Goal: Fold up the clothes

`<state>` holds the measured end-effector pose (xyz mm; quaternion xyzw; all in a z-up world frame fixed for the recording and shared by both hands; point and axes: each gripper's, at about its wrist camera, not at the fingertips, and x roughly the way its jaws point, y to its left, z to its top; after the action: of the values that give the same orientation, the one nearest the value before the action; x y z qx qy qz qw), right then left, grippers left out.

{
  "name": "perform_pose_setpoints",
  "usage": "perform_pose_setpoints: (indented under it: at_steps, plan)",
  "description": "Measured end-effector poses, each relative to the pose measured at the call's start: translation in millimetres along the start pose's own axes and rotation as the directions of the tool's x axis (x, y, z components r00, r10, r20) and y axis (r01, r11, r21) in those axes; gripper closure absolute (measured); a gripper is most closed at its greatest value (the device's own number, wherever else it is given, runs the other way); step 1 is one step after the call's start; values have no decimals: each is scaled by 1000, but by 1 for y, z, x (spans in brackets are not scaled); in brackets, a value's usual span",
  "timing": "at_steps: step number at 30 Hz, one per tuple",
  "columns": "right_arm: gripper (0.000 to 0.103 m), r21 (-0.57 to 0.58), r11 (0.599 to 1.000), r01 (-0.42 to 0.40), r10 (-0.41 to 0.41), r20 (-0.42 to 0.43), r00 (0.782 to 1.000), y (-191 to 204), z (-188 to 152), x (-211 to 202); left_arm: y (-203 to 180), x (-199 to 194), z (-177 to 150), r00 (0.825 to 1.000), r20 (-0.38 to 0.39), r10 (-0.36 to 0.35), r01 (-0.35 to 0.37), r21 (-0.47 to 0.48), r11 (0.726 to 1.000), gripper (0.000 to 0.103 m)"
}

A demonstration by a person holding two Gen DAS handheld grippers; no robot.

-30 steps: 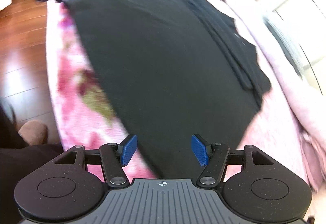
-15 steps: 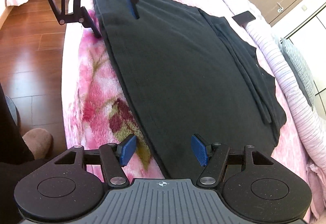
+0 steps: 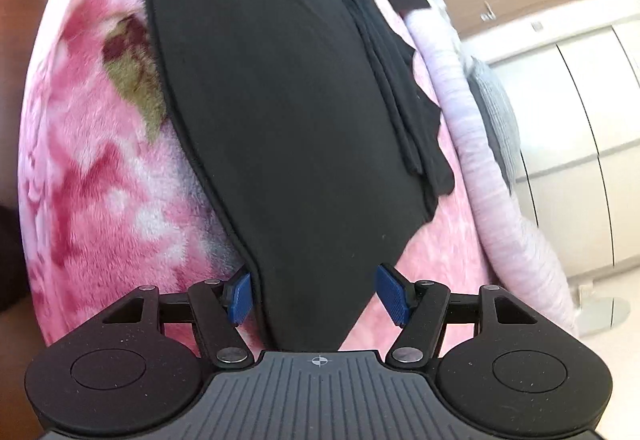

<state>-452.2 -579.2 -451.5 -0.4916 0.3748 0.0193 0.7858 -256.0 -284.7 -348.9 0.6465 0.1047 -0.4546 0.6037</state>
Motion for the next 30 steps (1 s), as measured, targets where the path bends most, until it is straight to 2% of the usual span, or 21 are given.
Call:
perform_pose_setpoints:
  at_steps: [1, 2, 3, 4, 5, 7, 8, 12, 19, 21, 25, 26, 30]
  plan:
    - [41, -20, 1000, -7, 7, 6, 1000, -1, -1, 1, 0, 1, -3, 1000, -4, -3, 3, 4, 1000, 81]
    - [41, -33, 999, -14, 15, 10, 1000, -2, -2, 1, 1, 2, -4, 1000, -9, -10, 10, -5, 1000, 95]
    - [41, -35, 999, -26, 26, 8, 1000, -4, -4, 2, 3, 3, -6, 1000, -14, -18, 18, -16, 1000, 96]
    - [58, -24, 998, -54, 54, -2, 999, -9, -5, 3, 4, 4, -7, 999, -19, -26, 25, -28, 999, 96]
    - [82, -15, 996, -85, 84, -20, 996, -14, -4, 6, 9, 3, -7, 999, -21, -30, 29, -49, 998, 97]
    - [92, -17, 993, -115, 114, -29, 993, -24, -4, 7, 23, 1, -8, 999, -20, -31, 29, -81, 996, 97]
    - [100, -23, 992, -128, 127, -23, 992, -29, -4, 5, 31, 0, -8, 999, -19, -31, 29, -96, 995, 98]
    - [100, -51, 979, -198, 198, -3, 980, -46, -1, -6, 50, -9, -10, 998, 4, -57, 57, -95, 994, 99]
    - [101, -48, 953, -299, 297, -38, 954, -53, -6, -69, 48, -70, -9, 990, 32, -139, 142, -106, 984, 100]
    - [101, -41, 938, -345, 343, -50, 938, -52, -8, -95, 42, -94, -10, 983, 24, -180, 182, -115, 977, 100]
    - [101, -31, 881, -472, 470, -61, 881, -61, -11, -146, 45, -134, -10, 967, 13, -253, 252, -143, 957, 100]
    - [101, -34, 878, -478, 476, -58, 878, -68, -9, -152, 52, -140, -9, 966, 13, -258, 257, -143, 956, 100]
    - [101, -19, 902, -430, 430, -29, 902, -132, 6, -134, 122, -121, 0, 972, 10, -233, 231, -188, 955, 99]
